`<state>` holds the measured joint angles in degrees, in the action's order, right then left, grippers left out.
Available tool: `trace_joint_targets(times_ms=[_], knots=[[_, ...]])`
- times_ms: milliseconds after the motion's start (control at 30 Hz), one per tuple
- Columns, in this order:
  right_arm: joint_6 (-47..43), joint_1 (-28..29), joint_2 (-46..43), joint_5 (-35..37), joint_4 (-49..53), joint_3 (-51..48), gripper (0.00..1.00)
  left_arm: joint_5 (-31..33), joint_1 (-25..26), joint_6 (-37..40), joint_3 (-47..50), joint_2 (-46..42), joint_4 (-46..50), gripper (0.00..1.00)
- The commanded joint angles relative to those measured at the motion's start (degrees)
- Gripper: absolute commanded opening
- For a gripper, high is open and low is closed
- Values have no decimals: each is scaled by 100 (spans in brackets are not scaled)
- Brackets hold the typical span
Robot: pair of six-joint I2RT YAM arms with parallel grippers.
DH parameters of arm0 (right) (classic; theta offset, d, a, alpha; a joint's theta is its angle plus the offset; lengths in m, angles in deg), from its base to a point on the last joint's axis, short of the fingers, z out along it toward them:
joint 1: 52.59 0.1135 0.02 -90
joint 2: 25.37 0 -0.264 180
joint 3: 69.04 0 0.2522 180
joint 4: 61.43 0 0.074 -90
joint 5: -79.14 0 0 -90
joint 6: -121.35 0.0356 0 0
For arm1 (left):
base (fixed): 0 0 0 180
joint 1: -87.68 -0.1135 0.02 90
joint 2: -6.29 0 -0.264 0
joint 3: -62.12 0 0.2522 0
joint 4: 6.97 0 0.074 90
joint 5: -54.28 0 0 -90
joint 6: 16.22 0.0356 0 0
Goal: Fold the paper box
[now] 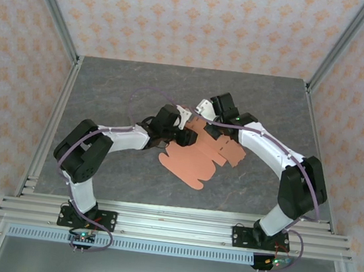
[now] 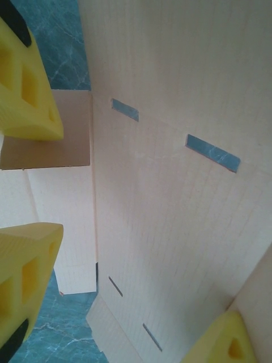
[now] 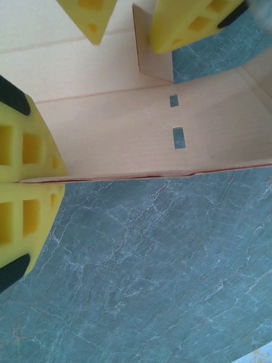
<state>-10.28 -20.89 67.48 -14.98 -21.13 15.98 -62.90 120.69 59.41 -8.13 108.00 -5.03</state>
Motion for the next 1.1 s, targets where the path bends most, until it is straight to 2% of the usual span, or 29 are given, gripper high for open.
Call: trace_joint_targets(times_ms=[0,133,267,567,900,1067], knots=[[-90,-11,-184,-3,-147,1,0,-1,-111,280,272,-673,-22,46],[-204,-11,-318,-194,-41,-17,0,-196,-531,389,619,-1285,-79,50],[-153,-14,-369,-472,180,100,0,-1024,-935,555,442,-1490,32,52],[-169,-11,-497,-921,487,230,0,-1735,-1124,1468,-700,-1138,1287,54],[-193,-22,-558,-1000,700,395,0,-2123,-1282,1844,-1193,-877,2030,54],[-179,-71,-593,-1266,745,436,0,-2145,-1330,2091,-1372,-727,2376,54]])
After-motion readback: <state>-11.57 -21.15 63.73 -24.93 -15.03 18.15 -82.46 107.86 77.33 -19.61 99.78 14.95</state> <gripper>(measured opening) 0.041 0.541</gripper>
